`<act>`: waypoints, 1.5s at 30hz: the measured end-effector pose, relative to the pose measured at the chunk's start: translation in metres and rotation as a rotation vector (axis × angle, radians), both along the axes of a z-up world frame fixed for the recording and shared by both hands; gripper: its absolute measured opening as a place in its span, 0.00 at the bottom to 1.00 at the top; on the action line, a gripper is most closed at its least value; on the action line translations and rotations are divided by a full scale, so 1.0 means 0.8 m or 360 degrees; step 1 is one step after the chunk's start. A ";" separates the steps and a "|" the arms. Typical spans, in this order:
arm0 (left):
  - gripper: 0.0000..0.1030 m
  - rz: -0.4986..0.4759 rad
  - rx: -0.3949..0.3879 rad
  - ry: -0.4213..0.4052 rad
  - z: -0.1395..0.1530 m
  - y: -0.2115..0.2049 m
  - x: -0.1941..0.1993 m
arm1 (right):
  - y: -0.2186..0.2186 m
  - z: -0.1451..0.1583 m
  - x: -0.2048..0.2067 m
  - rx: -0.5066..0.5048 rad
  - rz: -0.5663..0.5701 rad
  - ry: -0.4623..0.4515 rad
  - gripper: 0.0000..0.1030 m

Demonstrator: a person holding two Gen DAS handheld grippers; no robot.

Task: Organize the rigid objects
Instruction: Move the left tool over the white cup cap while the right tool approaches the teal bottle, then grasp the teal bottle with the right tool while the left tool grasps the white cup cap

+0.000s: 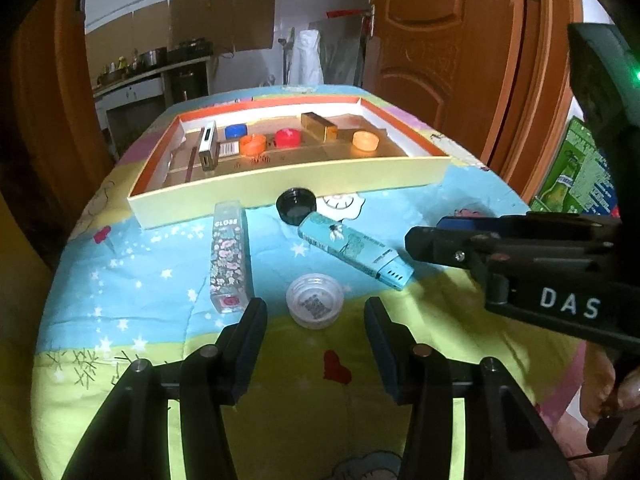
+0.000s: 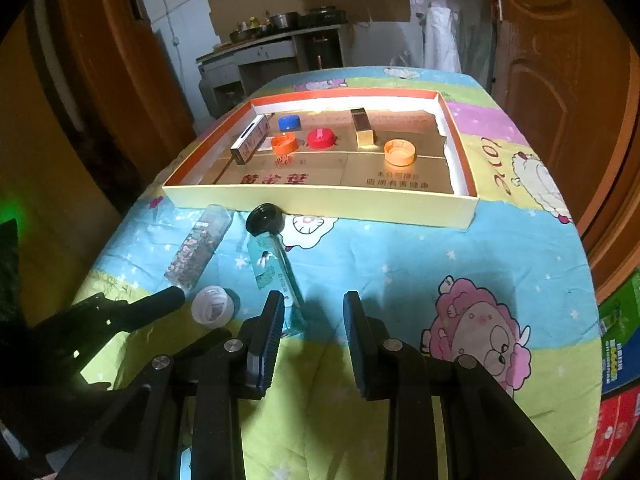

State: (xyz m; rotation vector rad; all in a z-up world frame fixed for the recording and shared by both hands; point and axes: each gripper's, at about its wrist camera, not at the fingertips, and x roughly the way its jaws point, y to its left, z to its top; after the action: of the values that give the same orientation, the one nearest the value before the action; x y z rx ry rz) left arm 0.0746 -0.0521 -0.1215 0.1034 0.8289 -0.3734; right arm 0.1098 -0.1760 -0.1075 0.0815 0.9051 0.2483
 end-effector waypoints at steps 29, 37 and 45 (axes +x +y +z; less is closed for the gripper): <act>0.29 0.0090 -0.0073 -0.0009 -0.003 0.028 -0.003 | 0.061 -0.024 0.048 -0.0292 0.0323 0.0069 0.23; 0.29 0.0106 -0.0096 -0.0013 0.002 0.034 -0.007 | 0.057 -0.022 0.042 -0.0259 0.0257 0.0075 0.22; 0.30 0.0112 -0.0107 -0.0041 0.011 0.036 -0.011 | 0.050 -0.015 0.032 -0.0222 0.0209 0.0064 0.22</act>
State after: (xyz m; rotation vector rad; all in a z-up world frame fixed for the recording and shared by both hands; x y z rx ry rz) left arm 0.0662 -0.0232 -0.1126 0.0168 0.7915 -0.3327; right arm 0.1357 -0.1361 -0.1196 -0.1027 0.9669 0.3053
